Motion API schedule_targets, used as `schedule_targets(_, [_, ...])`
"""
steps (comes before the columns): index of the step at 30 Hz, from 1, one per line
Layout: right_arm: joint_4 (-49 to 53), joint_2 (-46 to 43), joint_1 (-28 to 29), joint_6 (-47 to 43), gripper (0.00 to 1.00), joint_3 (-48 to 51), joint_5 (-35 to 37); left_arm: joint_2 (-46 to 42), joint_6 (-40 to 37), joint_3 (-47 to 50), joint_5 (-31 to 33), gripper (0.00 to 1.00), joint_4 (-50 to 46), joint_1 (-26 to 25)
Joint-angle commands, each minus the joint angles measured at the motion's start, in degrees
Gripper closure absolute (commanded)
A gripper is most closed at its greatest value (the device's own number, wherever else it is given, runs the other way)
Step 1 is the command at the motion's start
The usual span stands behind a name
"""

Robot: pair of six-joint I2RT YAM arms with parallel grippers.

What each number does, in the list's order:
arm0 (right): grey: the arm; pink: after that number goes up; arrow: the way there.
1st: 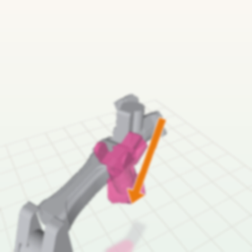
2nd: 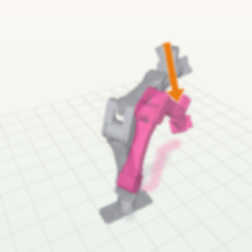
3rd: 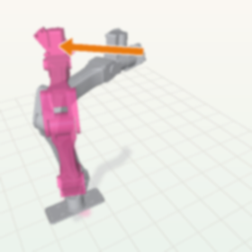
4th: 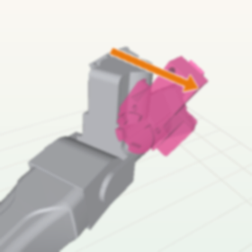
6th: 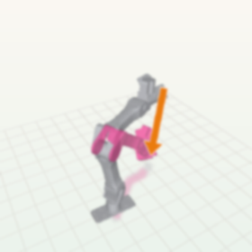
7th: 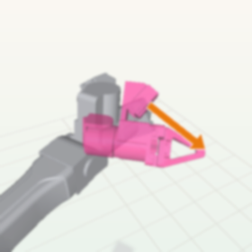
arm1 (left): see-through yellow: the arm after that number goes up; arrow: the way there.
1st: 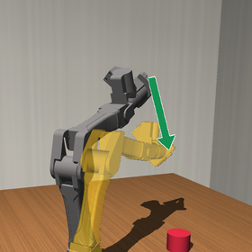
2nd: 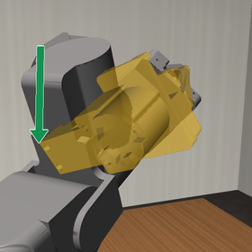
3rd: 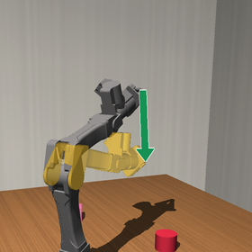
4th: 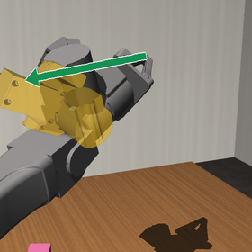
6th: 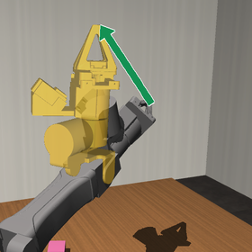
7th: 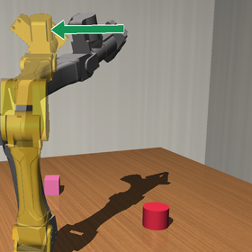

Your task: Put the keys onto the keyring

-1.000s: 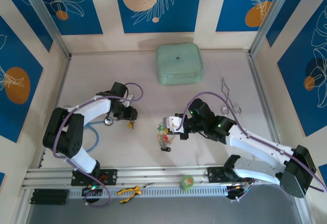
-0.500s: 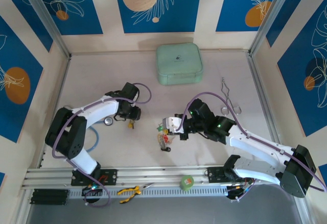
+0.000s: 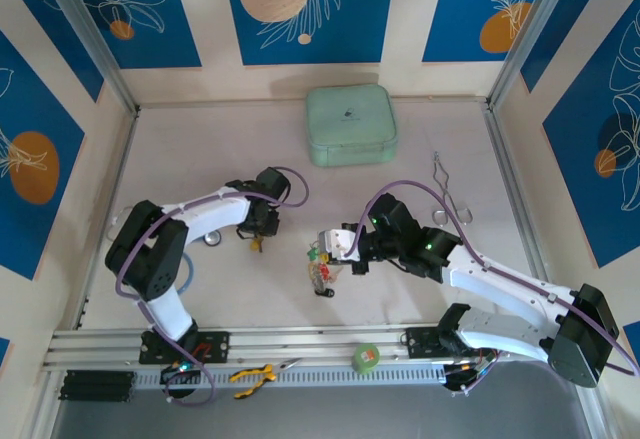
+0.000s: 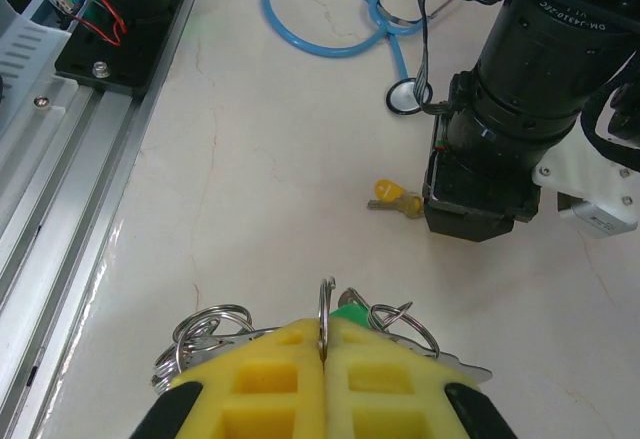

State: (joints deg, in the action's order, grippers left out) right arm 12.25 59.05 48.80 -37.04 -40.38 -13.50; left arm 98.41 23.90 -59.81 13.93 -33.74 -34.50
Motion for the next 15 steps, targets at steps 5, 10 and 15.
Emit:
schedule_targets(5, [-0.4, -0.4, 0.4, -0.8, 1.00, -1.4, -0.8, 1.3, 0.8, -1.4, 2.3, 0.72, -2.0, -1.0])
schedule_targets(10, [-0.4, -0.6, 0.4, -0.8, 1.00, -1.4, -0.8, 1.4, 0.7, -1.5, 2.1, 0.74, -2.1, -1.2])
schedule_targets(15, [-0.1, -0.9, 0.4, -1.0, 1.00, -1.5, -0.6, 1.4, 1.0, -1.2, 2.1, 0.75, -2.4, -1.3])
